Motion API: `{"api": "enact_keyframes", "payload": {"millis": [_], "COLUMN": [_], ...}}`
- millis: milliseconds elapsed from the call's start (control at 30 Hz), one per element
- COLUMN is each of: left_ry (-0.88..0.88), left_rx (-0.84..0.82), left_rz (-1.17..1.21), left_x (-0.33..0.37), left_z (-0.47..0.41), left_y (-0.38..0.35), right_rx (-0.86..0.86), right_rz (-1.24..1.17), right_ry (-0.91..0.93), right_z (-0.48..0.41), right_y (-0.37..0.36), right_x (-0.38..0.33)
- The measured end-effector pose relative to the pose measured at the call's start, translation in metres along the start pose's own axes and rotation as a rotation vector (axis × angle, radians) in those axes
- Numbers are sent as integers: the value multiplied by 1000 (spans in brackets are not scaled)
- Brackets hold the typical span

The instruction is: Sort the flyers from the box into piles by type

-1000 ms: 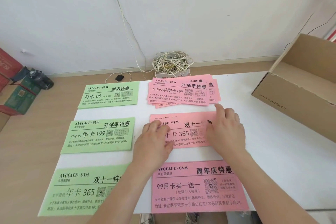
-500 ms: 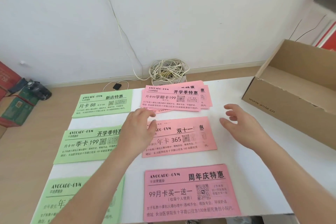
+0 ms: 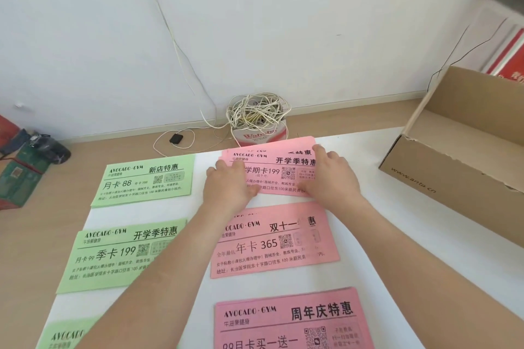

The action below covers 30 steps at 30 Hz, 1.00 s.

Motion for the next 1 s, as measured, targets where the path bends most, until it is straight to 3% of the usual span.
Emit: {"api": "enact_keyframes", "payload": {"millis": [367,467,600,700,800,867,1000], "left_ry": [-57,-106,-45,-68,-191,-230,-252], "left_rx": [-103,-2,10,37,32,55,217], "left_rz": [67,314,781,955,1107,1159,1141], "left_x": [-10,7,20,15,17,18,-1], "left_z": [-38,-32,-25,-21,-14,-12,-16], "left_y": [15,17,10,22,39,48,58], "right_rx": [-78,-105,-155,-167,-286,-377,-148], "right_rz": [111,113,13,-256,-916,-1208,-1246], "right_ry": [-9,-27,-62,-128,-143,-84,63], "right_z": [-19,-21,-28,-36,-38,-36,-30], "right_y": [2,1,-3,-5,1,10,38], "right_x": [-4,-5,3,16,22,19,16]}}
Point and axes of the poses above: each hand's wrist, its own z-axis away from the middle knuckle, its own y-axis out of the back of the hand, x = y × z, the point moved 6 cm from there along -z, towards the middle knuckle, and after that the axes turned 9 degrees about -y, right-handed, at the moved point
